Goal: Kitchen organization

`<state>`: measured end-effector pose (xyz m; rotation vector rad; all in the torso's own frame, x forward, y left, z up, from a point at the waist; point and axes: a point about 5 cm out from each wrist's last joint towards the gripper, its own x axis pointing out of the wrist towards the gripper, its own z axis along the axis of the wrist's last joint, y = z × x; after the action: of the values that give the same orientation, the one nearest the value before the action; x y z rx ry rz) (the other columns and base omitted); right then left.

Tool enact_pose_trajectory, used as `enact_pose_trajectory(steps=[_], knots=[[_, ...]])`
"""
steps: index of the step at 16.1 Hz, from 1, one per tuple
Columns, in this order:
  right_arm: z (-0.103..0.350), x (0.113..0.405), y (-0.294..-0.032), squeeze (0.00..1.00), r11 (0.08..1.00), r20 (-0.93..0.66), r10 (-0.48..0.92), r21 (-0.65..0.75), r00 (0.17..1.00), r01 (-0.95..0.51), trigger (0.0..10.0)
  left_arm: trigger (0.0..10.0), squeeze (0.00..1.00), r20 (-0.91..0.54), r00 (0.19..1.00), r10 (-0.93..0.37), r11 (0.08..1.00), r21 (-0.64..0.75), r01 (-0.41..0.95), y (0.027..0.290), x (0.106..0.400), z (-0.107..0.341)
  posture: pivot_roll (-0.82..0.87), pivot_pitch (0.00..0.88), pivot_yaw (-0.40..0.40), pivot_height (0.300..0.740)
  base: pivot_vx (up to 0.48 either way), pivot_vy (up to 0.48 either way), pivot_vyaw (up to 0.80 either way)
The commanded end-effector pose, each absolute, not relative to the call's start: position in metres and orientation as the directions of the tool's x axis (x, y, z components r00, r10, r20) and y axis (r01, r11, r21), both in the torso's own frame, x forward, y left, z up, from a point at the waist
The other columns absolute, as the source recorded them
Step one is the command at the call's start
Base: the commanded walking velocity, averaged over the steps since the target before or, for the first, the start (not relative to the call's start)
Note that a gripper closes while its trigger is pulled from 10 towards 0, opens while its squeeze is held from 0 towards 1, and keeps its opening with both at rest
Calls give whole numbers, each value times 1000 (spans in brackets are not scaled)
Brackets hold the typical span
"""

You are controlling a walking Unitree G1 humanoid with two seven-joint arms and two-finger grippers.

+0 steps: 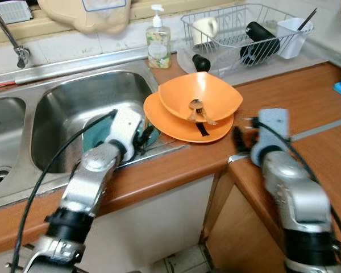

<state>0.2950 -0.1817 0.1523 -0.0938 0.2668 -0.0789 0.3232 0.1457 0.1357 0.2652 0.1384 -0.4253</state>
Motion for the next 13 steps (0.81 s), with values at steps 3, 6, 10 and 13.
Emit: enact_pose_trajectory(steps=[3, 6, 10, 13], knots=[[172, 288, -198, 0, 991, -128, -131, -53, 983, 125, 10000, 10000, 0, -69, 946, -317, 924, 204, 324, 166, 320, 150, -51, 0, 86, 740, 0, 0, 0], [183, 285, -202, 0, 988, -39, -157, 0, 987, 157, 10000, 10000, 0, 15, 955, -297, 941, 175, 290, 173, 316, 161, -58, 0, 78, 740, 0, 0, 0], [211, 273, -179, 1000, 999, 170, 50, -13, 984, -49, 10000, 10000, 0, 109, 936, -334, 938, 142, 317, 182, 297, 177, -60, 0, 82, 740, 0, 0, 0], [218, 265, -158, 1000, 971, 224, 224, 29, 949, -236, 10000, 10000, 0, 116, 893, -435, 895, 160, 415, 177, 280, 178, -46, 0, 78, 740, 0, 0, 0]])
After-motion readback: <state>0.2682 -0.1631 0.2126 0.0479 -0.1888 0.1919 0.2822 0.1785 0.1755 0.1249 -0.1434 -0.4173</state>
